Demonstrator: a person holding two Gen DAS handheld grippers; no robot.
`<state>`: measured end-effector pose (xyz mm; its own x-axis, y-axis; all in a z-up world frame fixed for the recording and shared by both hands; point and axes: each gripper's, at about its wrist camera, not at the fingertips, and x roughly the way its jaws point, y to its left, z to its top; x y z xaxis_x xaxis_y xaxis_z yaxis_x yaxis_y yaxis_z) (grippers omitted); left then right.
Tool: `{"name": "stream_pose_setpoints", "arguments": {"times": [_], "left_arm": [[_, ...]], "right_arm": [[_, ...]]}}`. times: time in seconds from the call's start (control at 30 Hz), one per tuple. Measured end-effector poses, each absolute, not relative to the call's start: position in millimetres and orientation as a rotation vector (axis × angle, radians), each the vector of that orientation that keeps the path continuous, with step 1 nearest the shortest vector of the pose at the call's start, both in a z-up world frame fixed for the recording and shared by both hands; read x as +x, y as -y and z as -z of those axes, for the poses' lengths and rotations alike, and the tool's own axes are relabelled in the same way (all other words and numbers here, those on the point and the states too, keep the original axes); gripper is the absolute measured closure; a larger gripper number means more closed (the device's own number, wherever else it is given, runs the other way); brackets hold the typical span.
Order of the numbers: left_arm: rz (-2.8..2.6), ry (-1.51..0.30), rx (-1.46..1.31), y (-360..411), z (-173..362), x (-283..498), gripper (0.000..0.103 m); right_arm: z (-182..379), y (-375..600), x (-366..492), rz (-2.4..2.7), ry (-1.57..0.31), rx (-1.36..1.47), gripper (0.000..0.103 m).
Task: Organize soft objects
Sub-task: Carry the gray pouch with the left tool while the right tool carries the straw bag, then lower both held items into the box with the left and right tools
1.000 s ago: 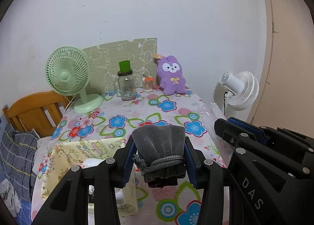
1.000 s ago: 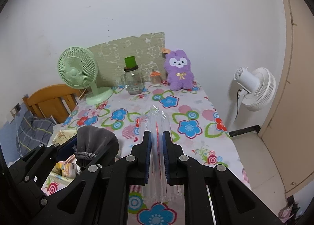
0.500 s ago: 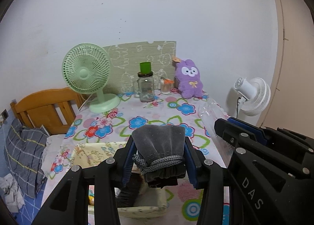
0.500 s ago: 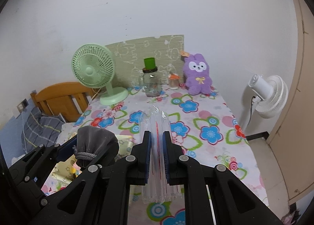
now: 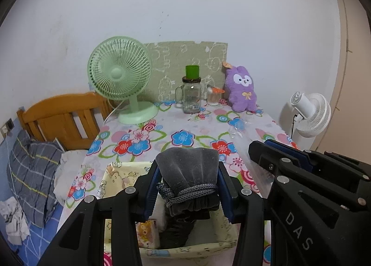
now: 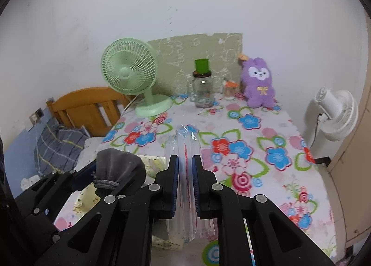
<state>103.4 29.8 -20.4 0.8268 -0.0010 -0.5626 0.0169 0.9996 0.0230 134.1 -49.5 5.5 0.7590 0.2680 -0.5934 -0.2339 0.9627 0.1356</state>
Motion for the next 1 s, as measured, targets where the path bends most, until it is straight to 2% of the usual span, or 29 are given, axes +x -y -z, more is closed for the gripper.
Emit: {"name": "stream_pose_setpoints", "arguments": {"times": [0.7,0.93,1.0], "left_arm": [[-0.017,-0.689,0.014,-75.4,59.7,129.0,0.056],[-0.041,-0.743,0.002,-88.7,77.2,138.6,0.053],[-0.050,-0.757,0.003,-92.7,81.0,139.9,0.050]], "right_arm": [[32.7,-2.4,160.9,-0.330,-0.755,0.014,0.088],[44.6,-18.3,168.3,-0.359,-0.786,0.000,0.088],[48.7,-23.3,170.7,-0.370,-0.799,-0.004,0.088]]}}
